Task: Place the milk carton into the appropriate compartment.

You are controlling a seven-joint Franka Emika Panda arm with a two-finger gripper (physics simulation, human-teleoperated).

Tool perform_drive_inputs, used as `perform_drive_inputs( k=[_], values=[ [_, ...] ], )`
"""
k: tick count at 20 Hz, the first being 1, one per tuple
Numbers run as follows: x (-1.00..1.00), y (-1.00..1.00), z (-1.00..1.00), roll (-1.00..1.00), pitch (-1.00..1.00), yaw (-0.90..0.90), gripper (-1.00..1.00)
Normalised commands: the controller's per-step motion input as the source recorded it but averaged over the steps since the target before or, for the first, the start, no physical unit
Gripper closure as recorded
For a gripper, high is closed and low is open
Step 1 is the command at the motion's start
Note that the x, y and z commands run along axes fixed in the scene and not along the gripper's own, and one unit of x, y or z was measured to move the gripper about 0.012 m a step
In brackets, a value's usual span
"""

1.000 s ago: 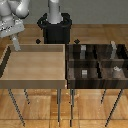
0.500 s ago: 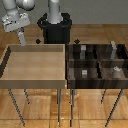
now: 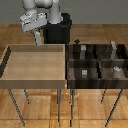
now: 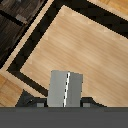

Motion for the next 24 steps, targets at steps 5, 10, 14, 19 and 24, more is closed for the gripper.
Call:
perform_drive_inputs(
  k=[5, 10, 14, 19, 24],
  values=[
    [0.00, 1.00, 0.00, 0.00, 0.00, 0.00, 1.00],
    [0.00, 1.00, 0.00, 0.00, 0.00, 0.00, 1.00],
    [0.00, 1.00, 0.00, 0.00, 0.00, 0.00, 1.00],
    [0.00, 1.00, 0.00, 0.00, 0.00, 0.00, 1.00],
    [0.00, 1.00, 0.00, 0.00, 0.00, 0.00, 1.00]
  ],
)
